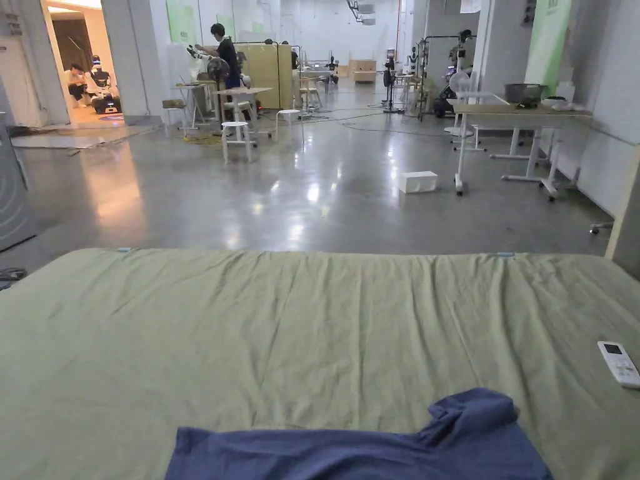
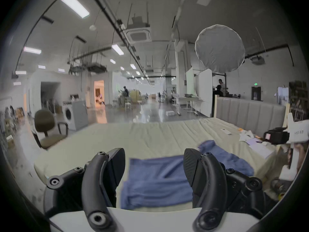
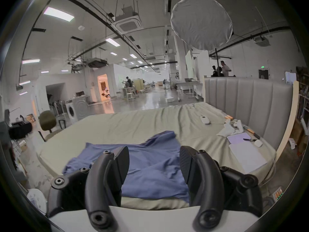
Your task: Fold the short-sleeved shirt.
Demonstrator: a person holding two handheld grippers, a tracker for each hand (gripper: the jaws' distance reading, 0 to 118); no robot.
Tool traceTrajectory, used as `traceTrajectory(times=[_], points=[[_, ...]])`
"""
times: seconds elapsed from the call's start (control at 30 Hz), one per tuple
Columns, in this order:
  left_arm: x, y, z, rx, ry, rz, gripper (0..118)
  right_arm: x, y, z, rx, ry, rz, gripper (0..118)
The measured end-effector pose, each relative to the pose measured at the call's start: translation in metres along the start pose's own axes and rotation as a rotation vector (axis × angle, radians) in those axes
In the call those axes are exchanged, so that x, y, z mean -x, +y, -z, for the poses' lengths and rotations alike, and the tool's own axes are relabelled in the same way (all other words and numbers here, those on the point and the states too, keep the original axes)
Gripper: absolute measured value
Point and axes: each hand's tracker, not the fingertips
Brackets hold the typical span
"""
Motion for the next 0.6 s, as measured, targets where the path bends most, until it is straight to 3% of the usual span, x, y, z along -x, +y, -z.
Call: traceTrajectory(times=[0.03, 0.07, 0.1, 0.17, 0.23, 0.3, 0.6], points=[[-0.006, -0.008, 0.002, 0.028, -0.046, -0.010, 64, 0.006, -0.005, -0.004, 0.002, 0.066, 0.021, 51], [-0.013, -0.013, 0.000, 0.038, -0.054, -0.009, 42, 0.012, -0.010, -0.007, 0.003, 0.107, 0.051, 22], [-0.018, -0.015, -0.002, 0.045, -0.044, -0.006, 22, 0.017, -0.014, -0.010, 0.014, 0.107, 0.079, 9], [-0.022, -0.015, -0.009, 0.062, -0.058, -0.001, 14, 0.024, -0.019, -0.013, 0.058, 0.126, 0.088, 8], [-0.024, -0.015, -0.013, 0.092, -0.122, 0.050, 4, 0.031, -0.022, -0.017, 0.069, 0.113, 0.011, 3], [-0.025, -0.015, -0.016, 0.102, -0.072, 0.114, 2, 0.033, -0.022, -0.020, 0.078, 0.087, -0.039, 0], [-0.016, -0.016, -0.020, 0.120, -0.083, 0.036, 0, 0.028, -0.015, -0.019, 0.073, 0.085, 0.014, 0]])
